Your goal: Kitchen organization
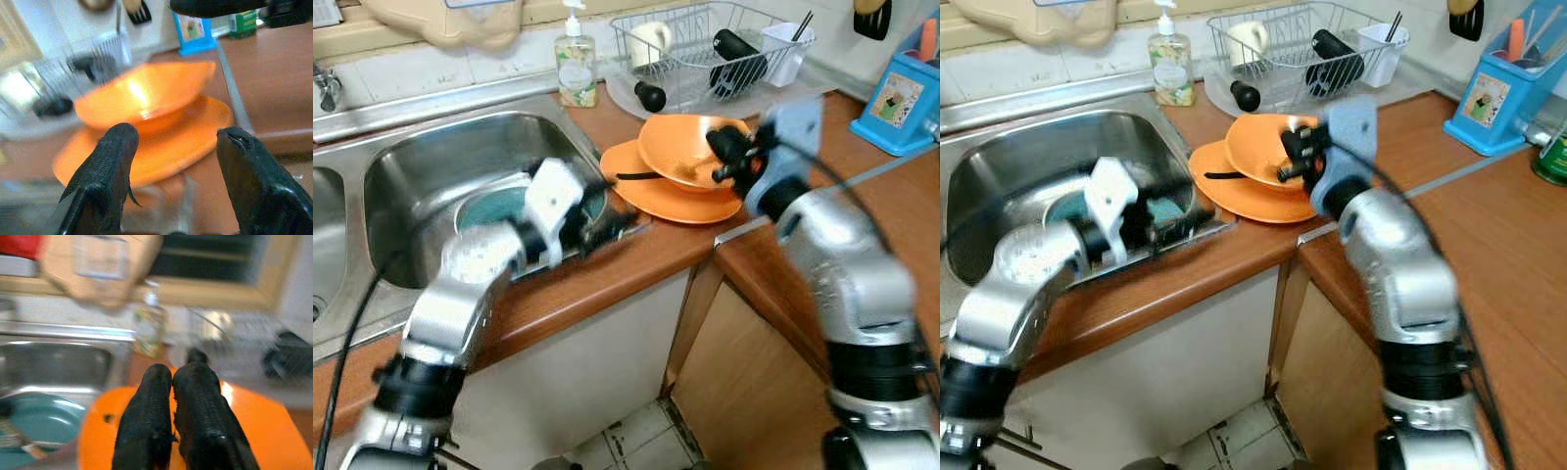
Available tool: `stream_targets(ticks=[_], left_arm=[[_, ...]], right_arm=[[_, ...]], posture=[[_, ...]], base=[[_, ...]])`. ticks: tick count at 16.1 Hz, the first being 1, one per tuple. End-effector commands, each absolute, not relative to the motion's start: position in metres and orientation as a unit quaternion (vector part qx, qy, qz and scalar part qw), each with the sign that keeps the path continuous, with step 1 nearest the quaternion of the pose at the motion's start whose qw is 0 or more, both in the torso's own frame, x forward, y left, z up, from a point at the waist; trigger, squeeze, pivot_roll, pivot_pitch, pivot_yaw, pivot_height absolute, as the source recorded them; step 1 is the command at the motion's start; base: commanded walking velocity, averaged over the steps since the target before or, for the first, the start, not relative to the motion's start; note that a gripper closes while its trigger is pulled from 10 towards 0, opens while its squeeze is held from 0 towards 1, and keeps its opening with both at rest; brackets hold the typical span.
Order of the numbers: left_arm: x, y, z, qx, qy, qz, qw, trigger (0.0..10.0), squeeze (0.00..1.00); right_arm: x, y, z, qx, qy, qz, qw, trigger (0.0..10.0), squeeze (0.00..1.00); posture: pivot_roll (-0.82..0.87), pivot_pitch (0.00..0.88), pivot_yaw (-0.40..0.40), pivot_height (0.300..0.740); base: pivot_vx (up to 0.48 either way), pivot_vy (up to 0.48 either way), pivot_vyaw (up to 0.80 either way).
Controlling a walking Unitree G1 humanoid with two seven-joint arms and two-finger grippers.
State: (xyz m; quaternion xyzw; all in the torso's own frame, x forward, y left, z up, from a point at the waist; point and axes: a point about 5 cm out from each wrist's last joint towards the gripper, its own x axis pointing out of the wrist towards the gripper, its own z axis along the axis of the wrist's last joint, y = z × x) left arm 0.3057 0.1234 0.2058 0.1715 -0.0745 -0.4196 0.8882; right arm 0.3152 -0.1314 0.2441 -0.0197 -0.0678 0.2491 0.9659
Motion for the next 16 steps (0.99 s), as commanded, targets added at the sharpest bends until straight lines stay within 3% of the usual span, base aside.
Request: stream_targets(ticks=[1, 5, 6, 7, 9, 10, 16], left_arm=[[0.309, 0.123, 0.208, 0.214, -0.086, -0.415, 0.880, 10.0, 0.00], [0.317, 0.117, 0.221, 0.239, -0.127, -0.402, 0.875, 10.0, 0.00], [0.317, 0.116, 0.221, 0.238, -0.127, -0.404, 0.874, 10.0, 0.00], [0.316, 0.116, 0.219, 0.232, -0.123, -0.409, 0.874, 10.0, 0.00], [0.314, 0.117, 0.208, 0.235, -0.106, -0.418, 0.871, 10.0, 0.00], [0.312, 0.118, 0.204, 0.229, -0.097, -0.421, 0.872, 10.0, 0.00], [0.307, 0.119, 0.195, 0.217, -0.074, -0.431, 0.873, 10.0, 0.00]], right_arm=[[0.310, -0.125, 0.251, -0.020, -0.073, 0.292, 0.953, 0.0, 0.00], [0.304, -0.123, 0.257, -0.028, -0.079, 0.323, 0.943, 0.0, 0.00], [0.304, -0.124, 0.257, -0.033, -0.077, 0.323, 0.943, 0.8, 0.00], [0.305, -0.126, 0.255, -0.044, -0.070, 0.311, 0.947, 10.0, 0.00], [0.308, -0.135, 0.250, -0.033, -0.054, 0.274, 0.960, 10.0, 0.00], [0.309, -0.138, 0.247, -0.030, -0.052, 0.259, 0.964, 10.0, 1.00], [0.296, -0.136, 0.220, -0.011, -0.041, 0.238, 0.970, 10.0, 1.00]], posture=[[-0.12, 0.000, 0.020, 0.740], [-0.12, 0.000, 0.020, 0.740], [-0.12, 0.000, 0.020, 0.740], [-0.12, 0.000, 0.020, 0.740], [-0.12, 0.000, 0.020, 0.740], [-0.12, 0.000, 0.020, 0.740], [-0.12, 0.000, 0.019, 0.740]], base=[[0.000, 0.000, 0.00], [0.000, 0.000, 0.00], [0.000, 0.000, 0.00], [0.000, 0.000, 0.00], [0.000, 0.000, 0.00], [0.000, 0.000, 0.00], [0.000, 0.000, 0.00]])
